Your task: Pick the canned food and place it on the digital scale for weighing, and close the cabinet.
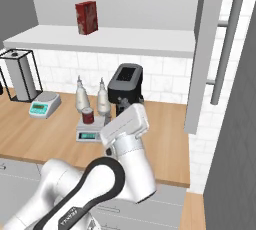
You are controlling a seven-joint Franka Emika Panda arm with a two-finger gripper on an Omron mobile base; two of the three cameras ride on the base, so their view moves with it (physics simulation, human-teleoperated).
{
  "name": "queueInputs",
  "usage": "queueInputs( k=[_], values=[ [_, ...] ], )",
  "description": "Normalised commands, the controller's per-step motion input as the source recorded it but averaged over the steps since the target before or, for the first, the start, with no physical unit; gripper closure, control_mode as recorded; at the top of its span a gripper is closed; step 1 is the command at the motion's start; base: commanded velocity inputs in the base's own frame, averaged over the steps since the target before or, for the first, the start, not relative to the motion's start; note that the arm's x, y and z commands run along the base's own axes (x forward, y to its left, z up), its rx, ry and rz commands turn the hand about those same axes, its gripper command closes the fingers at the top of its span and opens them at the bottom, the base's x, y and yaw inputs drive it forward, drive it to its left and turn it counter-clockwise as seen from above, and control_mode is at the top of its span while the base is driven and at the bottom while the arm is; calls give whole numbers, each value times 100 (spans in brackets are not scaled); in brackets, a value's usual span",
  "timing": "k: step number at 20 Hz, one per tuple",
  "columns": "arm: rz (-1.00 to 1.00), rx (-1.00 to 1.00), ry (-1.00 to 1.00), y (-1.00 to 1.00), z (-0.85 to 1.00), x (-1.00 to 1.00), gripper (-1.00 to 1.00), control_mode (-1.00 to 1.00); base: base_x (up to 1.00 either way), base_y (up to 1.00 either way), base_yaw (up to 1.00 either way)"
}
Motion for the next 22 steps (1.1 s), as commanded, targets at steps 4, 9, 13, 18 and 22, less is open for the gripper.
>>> queueInputs(
  k=[4, 9, 13, 18, 22],
  values=[
    [-9, 11, -2, -54, 19, -4, -100, -100, 0, 0, 0],
    [0, 1, -21, -58, 1, 0, -100, -100, 0, 0, 0],
    [0, 7, -9, -71, 4, -2, -100, -100, 0, 0, 0],
    [0, 6, 0, -62, 0, 1, -100, -100, 0, 0, 0],
    [0, 13, 0, -59, 7, 3, -100, -100, 0, 0, 0]
  ],
)
